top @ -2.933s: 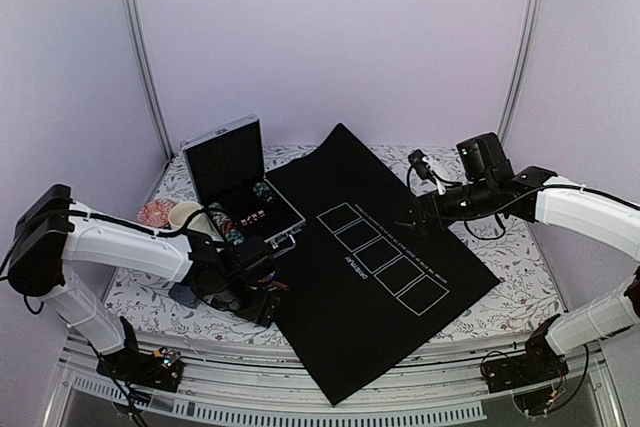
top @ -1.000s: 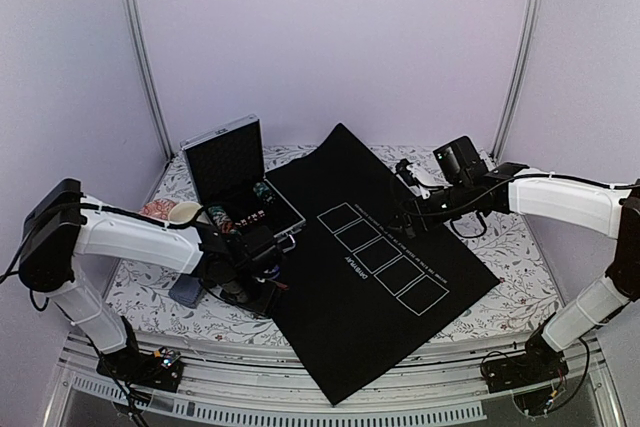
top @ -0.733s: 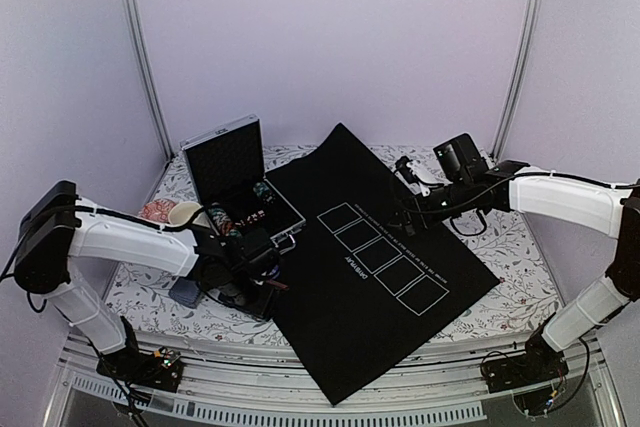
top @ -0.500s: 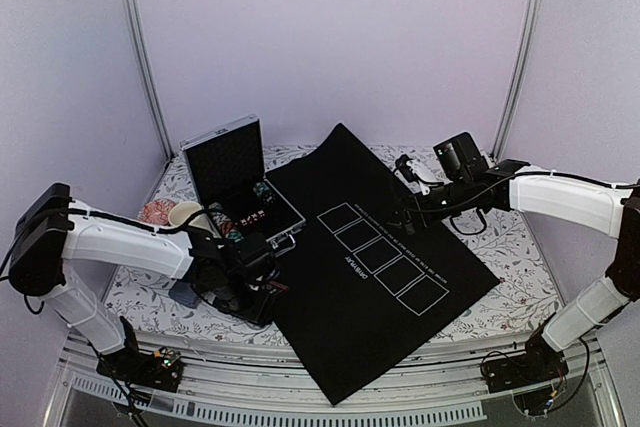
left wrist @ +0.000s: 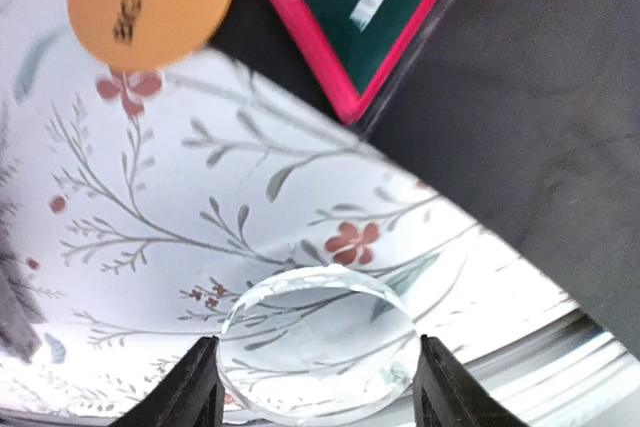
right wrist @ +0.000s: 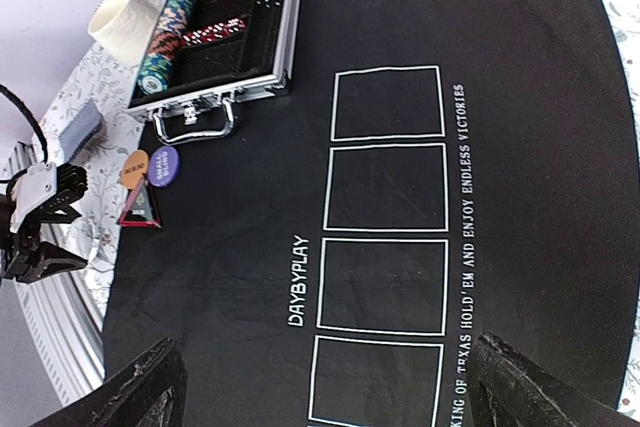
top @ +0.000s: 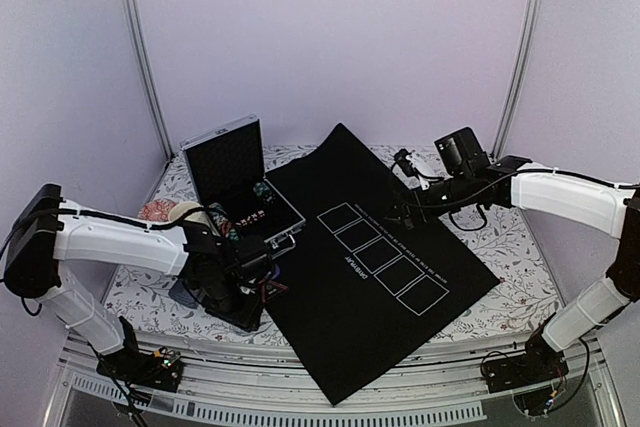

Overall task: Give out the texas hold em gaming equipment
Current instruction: Pick up the dealer button from the poker table mat, then pass from the left arm to the right

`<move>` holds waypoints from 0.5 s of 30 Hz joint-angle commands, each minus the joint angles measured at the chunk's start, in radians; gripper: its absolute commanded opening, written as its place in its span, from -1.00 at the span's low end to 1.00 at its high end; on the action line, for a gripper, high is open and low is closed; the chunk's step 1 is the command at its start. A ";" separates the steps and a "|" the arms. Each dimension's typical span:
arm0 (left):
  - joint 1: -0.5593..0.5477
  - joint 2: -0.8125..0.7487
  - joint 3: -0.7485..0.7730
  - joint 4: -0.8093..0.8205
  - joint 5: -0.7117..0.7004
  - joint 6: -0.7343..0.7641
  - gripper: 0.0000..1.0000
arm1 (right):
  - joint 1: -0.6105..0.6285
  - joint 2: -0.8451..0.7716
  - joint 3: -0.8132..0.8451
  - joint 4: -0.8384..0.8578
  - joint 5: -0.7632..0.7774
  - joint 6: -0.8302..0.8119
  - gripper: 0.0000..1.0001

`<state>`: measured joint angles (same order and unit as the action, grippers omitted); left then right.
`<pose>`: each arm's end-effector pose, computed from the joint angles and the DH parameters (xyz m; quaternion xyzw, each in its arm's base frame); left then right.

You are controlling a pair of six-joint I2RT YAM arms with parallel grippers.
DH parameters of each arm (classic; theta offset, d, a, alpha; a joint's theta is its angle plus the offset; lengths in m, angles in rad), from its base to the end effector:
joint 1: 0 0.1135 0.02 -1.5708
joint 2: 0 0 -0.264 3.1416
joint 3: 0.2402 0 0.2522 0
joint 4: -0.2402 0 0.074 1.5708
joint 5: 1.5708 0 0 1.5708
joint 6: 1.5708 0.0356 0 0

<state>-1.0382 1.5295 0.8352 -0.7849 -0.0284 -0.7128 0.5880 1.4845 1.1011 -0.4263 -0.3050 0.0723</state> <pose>0.1257 -0.2112 0.1575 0.1612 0.9858 -0.0261 0.0402 0.2614 0.1871 0.2624 -0.2886 0.8730 0.2524 0.3016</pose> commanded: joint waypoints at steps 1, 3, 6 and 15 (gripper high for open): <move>-0.021 0.002 0.120 -0.041 -0.079 0.092 -0.52 | 0.009 -0.034 0.036 0.022 -0.064 0.041 0.98; -0.023 0.019 0.173 -0.042 -0.107 0.134 -0.52 | 0.019 -0.040 0.032 0.042 -0.090 0.056 0.98; -0.028 0.042 0.259 -0.028 -0.145 0.199 -0.52 | 0.035 -0.041 0.028 0.097 -0.162 0.090 1.00; -0.060 0.046 0.416 0.119 -0.250 0.377 -0.58 | 0.116 0.022 0.015 0.311 -0.388 0.249 0.75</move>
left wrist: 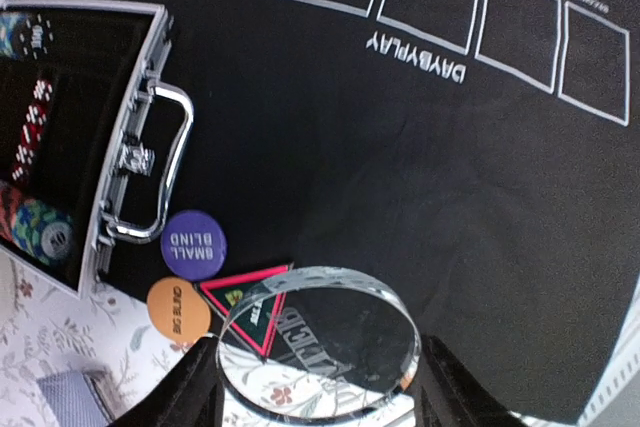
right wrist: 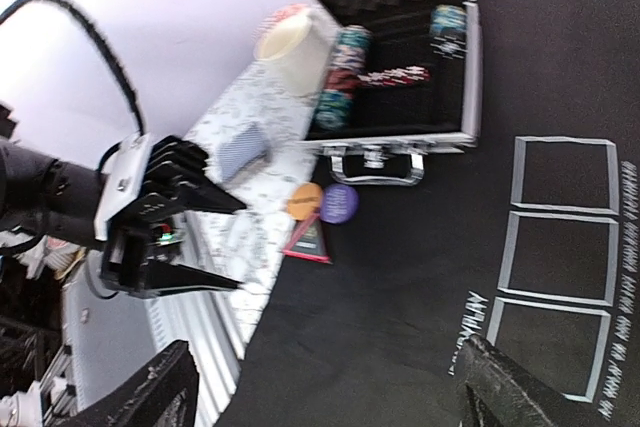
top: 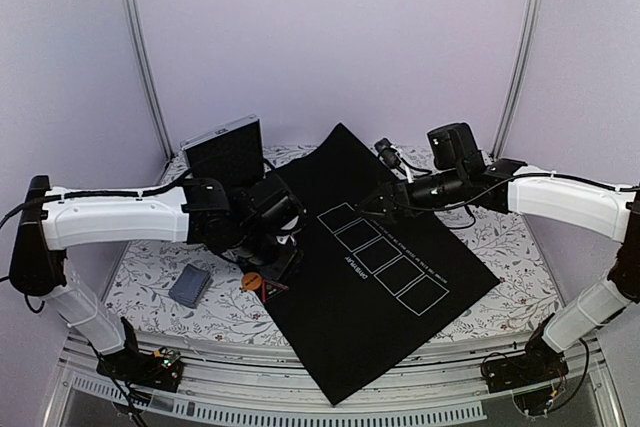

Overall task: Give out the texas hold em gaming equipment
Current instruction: Pass from the left arm to the right

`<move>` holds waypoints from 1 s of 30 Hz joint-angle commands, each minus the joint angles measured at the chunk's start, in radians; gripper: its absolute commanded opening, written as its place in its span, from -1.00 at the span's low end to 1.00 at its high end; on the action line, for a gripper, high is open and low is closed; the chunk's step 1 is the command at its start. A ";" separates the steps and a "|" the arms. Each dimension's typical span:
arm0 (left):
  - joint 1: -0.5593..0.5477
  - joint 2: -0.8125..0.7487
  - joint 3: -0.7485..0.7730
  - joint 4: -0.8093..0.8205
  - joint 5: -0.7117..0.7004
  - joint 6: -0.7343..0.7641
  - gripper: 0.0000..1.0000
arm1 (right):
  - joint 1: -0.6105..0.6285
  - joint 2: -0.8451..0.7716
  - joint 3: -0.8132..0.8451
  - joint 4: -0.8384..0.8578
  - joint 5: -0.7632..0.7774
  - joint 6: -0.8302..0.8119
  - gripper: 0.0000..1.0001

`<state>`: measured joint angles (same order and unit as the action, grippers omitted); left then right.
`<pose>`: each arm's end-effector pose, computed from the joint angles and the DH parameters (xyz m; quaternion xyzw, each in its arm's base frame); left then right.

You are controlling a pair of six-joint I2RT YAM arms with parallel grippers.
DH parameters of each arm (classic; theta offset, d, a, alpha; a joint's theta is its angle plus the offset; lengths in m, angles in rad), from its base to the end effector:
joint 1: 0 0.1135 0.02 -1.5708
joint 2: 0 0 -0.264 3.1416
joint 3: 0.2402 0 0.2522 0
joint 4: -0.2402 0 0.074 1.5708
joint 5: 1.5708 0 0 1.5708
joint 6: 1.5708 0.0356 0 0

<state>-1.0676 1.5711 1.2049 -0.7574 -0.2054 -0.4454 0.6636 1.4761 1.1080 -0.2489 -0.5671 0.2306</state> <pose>0.1594 -0.2745 0.2477 0.2753 0.9304 -0.0787 0.2290 0.2482 0.2183 0.2840 -0.3086 0.8055 0.4147 0.2899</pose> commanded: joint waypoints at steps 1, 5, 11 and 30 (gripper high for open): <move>-0.035 0.003 0.050 0.122 -0.082 0.128 -0.58 | 0.046 0.043 0.014 0.145 -0.137 0.107 0.71; -0.053 -0.006 0.051 0.208 -0.113 0.188 -0.58 | 0.058 0.099 0.032 0.187 -0.174 0.155 0.50; -0.056 -0.014 0.052 0.290 -0.157 0.237 -0.58 | 0.090 0.170 0.057 0.248 -0.233 0.206 0.35; -0.060 0.004 0.052 0.329 -0.165 0.269 -0.57 | 0.119 0.312 0.133 0.282 -0.283 0.239 -0.67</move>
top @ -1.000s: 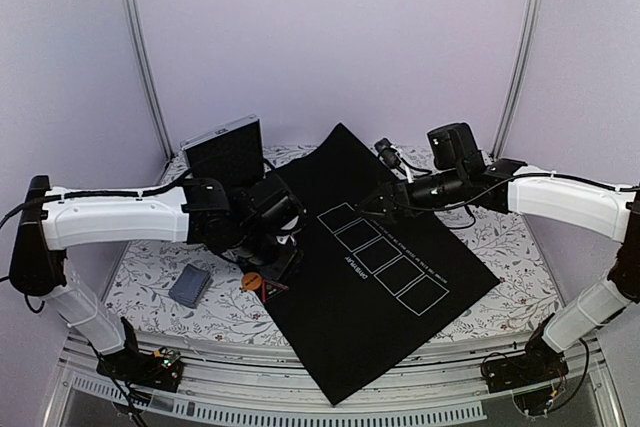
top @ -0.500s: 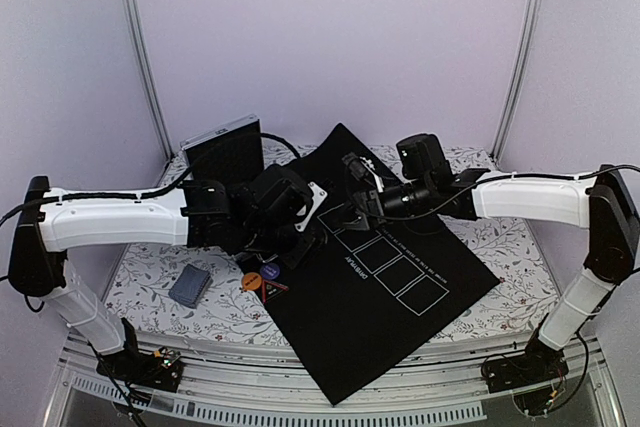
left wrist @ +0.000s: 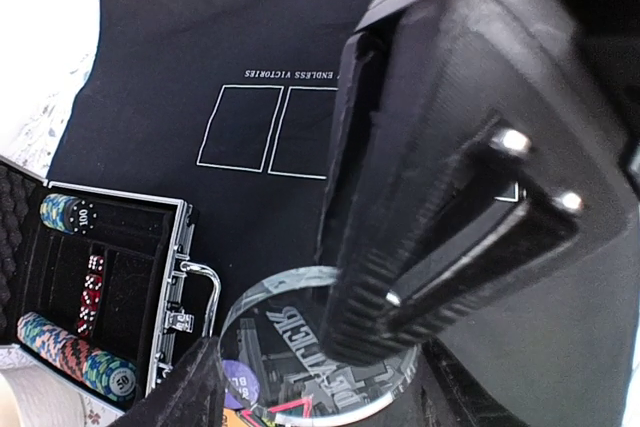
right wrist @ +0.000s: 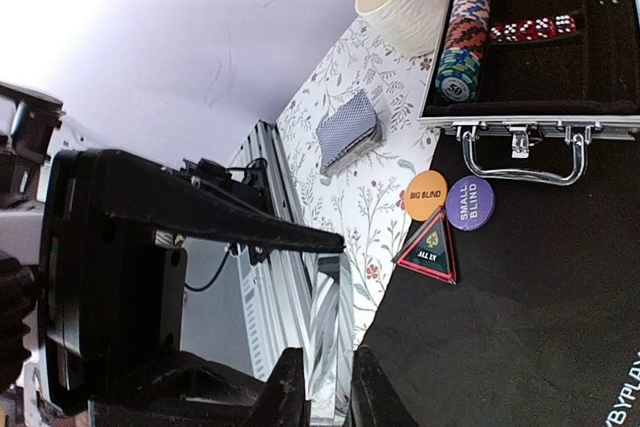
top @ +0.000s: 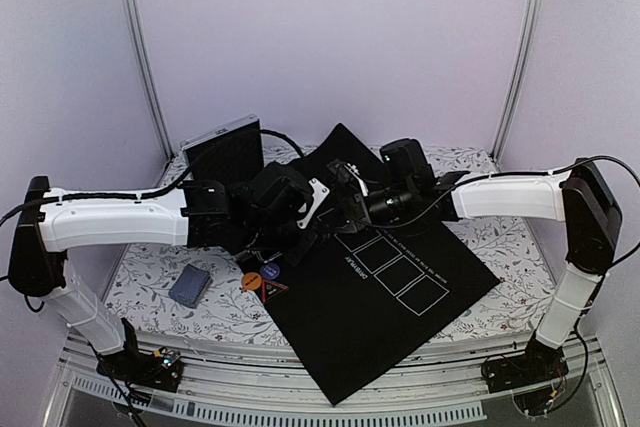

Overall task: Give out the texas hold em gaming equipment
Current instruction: Pass from the left arm to the right

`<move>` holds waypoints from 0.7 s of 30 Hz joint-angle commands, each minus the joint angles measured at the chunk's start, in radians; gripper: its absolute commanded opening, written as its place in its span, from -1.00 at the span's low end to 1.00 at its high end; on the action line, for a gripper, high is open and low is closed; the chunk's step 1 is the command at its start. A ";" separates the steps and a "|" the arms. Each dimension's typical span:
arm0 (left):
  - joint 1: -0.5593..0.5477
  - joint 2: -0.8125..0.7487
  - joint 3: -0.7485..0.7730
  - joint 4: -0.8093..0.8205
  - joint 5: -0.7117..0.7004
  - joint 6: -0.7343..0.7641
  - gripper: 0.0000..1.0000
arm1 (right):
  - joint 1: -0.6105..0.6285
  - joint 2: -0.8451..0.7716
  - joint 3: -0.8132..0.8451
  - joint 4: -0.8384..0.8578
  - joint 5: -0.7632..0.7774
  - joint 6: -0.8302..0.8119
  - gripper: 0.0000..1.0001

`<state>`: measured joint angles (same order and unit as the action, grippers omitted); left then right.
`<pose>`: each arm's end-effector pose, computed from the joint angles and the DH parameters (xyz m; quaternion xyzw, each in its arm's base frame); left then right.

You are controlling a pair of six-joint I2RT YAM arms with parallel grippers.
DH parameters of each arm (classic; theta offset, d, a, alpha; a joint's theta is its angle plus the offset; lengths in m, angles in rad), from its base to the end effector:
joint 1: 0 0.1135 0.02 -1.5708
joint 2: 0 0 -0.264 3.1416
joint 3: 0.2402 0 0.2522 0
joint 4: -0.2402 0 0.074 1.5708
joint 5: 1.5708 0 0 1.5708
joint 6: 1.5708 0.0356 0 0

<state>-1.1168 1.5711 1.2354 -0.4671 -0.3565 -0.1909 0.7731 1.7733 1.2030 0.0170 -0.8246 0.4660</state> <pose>0.1628 -0.3052 0.2762 0.3481 0.8461 -0.0938 0.3926 0.2646 0.2947 0.2388 -0.3153 0.7609 0.5441 0.1601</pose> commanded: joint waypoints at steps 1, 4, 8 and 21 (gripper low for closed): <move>-0.012 0.005 0.020 0.039 -0.017 0.015 -0.57 | 0.009 0.013 0.040 0.012 -0.023 -0.002 -0.75; -0.012 0.010 0.019 0.038 -0.020 0.013 -0.55 | 0.010 0.008 0.049 -0.021 0.005 -0.019 -0.96; -0.011 0.013 0.016 0.027 -0.008 0.004 0.34 | -0.009 -0.019 0.056 -0.128 0.099 -0.102 -0.97; 0.014 0.028 -0.046 -0.027 0.042 -0.087 0.96 | -0.607 -0.135 -0.287 -0.094 0.079 -0.167 -0.97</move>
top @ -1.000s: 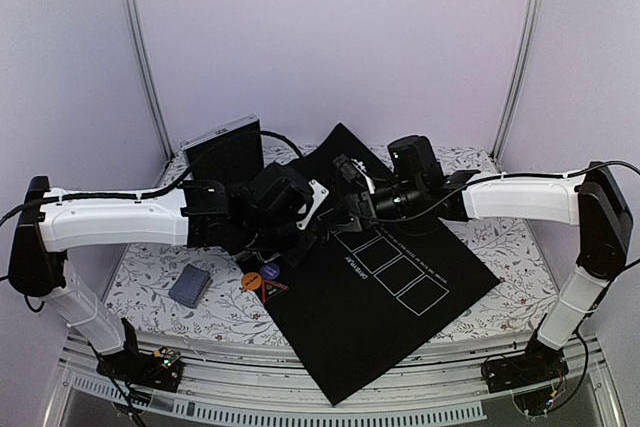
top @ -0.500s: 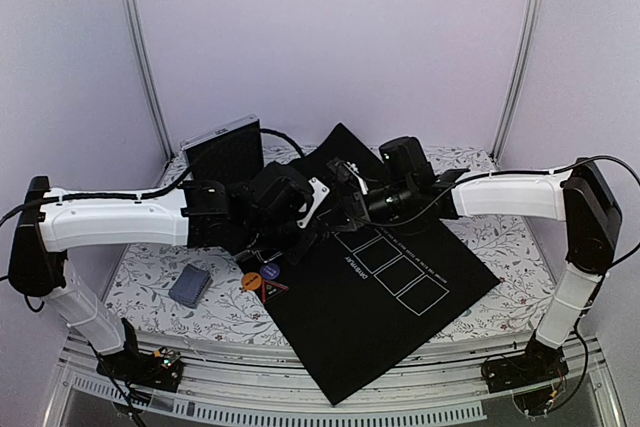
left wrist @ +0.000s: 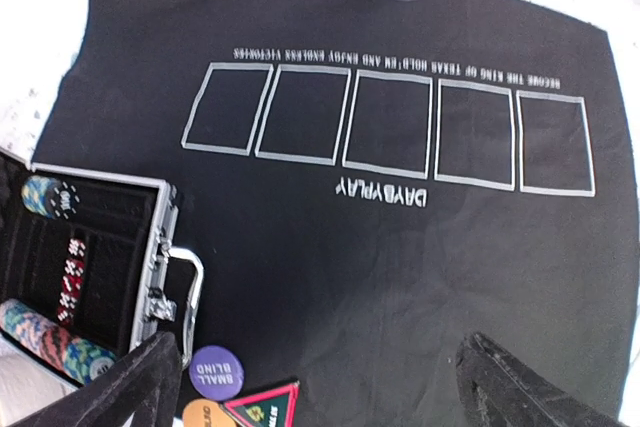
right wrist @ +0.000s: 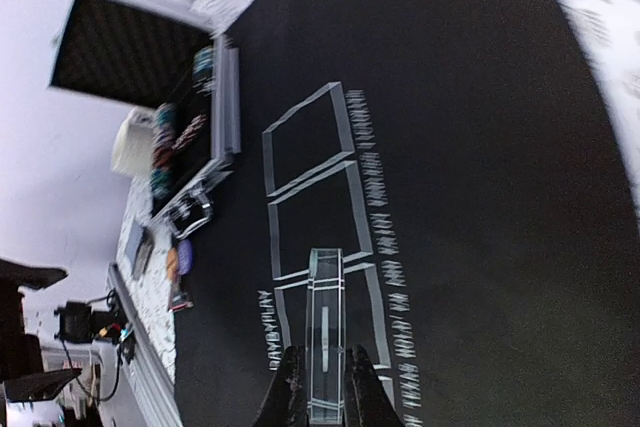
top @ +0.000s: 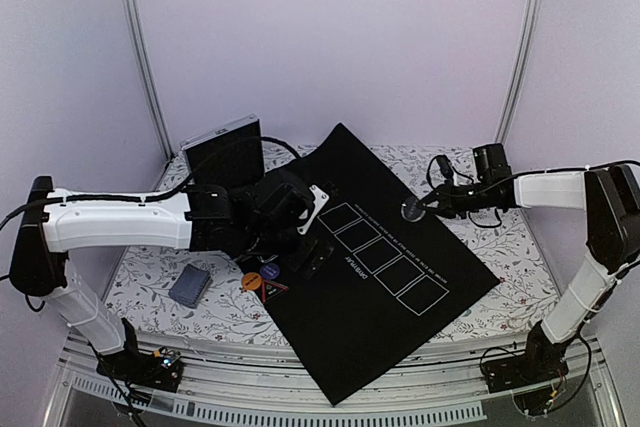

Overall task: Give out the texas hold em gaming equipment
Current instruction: Pass from the left arm to the right, then place the dealer button in the dealer area.

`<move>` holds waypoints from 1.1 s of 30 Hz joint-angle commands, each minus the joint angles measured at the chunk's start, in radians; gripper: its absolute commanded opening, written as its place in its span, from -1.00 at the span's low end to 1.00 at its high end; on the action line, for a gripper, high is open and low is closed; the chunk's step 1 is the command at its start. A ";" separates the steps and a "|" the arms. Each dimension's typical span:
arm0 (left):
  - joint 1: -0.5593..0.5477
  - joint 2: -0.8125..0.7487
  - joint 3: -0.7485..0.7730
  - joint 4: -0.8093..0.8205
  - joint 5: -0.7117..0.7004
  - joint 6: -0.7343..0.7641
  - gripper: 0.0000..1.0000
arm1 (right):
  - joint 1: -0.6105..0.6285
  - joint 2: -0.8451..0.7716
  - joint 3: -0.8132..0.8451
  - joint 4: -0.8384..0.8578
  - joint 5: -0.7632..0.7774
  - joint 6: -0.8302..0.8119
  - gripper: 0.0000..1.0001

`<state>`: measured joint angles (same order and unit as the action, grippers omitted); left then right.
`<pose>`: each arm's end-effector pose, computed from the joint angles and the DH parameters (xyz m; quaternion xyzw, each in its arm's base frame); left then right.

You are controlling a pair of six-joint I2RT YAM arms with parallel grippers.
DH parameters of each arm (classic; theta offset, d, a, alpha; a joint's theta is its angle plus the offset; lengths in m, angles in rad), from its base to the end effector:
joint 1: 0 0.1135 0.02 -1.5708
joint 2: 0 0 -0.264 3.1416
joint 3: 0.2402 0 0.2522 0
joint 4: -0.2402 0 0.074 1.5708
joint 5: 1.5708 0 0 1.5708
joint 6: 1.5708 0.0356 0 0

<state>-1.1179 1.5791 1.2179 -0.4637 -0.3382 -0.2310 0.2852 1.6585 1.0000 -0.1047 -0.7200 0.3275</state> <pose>0.1618 -0.3056 0.2680 0.3385 0.8555 -0.1019 0.3784 0.3258 0.1200 0.2044 -0.1202 0.8634 0.4198 0.2529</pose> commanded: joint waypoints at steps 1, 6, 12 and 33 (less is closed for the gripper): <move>0.021 0.022 -0.035 -0.037 0.028 -0.056 0.96 | -0.153 -0.005 -0.100 0.046 -0.038 -0.023 -0.97; 0.061 0.025 -0.071 -0.075 0.044 -0.107 0.96 | -0.226 0.109 -0.083 0.098 -0.099 -0.018 -0.96; 0.132 0.017 -0.121 -0.129 0.080 -0.186 0.96 | -0.228 0.209 -0.025 0.097 -0.092 -0.004 -0.95; 0.291 -0.062 -0.312 -0.200 0.134 -0.357 0.47 | -0.188 0.002 0.048 -0.225 0.318 -0.146 0.25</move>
<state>-0.8753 1.5421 0.9180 -0.6510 -0.1886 -0.5480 0.0666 1.7195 1.0138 -0.2710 -0.4839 0.2207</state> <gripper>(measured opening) 0.800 0.622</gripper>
